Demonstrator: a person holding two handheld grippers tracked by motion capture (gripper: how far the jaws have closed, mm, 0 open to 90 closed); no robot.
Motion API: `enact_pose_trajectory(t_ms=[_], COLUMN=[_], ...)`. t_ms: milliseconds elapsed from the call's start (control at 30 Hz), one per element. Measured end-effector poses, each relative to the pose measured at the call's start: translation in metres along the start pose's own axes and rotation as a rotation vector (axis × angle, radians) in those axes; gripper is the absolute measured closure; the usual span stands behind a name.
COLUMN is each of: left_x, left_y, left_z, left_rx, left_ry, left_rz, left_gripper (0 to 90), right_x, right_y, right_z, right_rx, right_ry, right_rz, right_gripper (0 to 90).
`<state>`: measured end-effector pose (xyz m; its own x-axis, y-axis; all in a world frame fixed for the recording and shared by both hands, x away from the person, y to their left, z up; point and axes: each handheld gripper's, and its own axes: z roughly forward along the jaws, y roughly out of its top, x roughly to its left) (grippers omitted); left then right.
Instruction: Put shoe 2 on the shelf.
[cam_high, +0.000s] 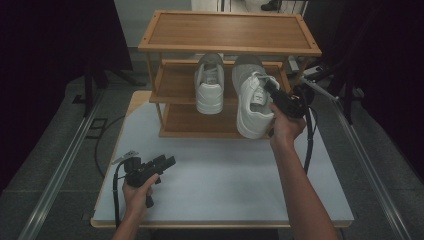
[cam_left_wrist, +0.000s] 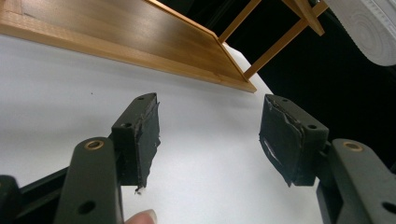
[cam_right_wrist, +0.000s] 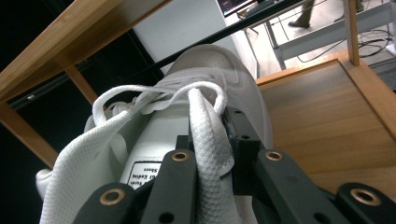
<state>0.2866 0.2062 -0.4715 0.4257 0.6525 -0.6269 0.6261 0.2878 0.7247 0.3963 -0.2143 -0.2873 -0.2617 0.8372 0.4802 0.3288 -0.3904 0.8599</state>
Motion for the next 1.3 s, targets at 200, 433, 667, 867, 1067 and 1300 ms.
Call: enact_pose_trajectory(t_ms=[200,433,667,867,1067,1300], left_x=[0.0,0.001,0.002,0.001,0.0,0.001], left_y=[0.0,0.001,0.0,0.0,-0.001,-0.001], left_z=[0.0,-0.001,-0.001,0.0,0.001,0.002], left_rx=[-0.001,-0.004,-0.003,0.003,0.003,0.007], left_ry=[-0.003,-0.002,-0.002,-0.003,-0.006,-0.006], left_rz=[-0.002,-0.005,-0.006,-0.003,-0.001,0.003], left_gripper=[37.9,37.9,37.9,37.9,37.9,37.9], right_x=[0.002,0.002,0.005,0.008,0.008,0.01], right_y=[0.003,0.003,0.006,0.008,0.006,0.008], right_z=[0.013,0.026,0.039,0.049,0.059,0.067], right_rx=[0.001,0.011,0.003,0.003,-0.002,-0.011], right_ry=[-0.023,-0.042,-0.064,-0.084,-0.1,-0.126], right_rz=[0.008,0.028,0.044,0.049,0.067,0.08], right_gripper=[81.5,81.4,81.0,80.7,80.4,79.4])
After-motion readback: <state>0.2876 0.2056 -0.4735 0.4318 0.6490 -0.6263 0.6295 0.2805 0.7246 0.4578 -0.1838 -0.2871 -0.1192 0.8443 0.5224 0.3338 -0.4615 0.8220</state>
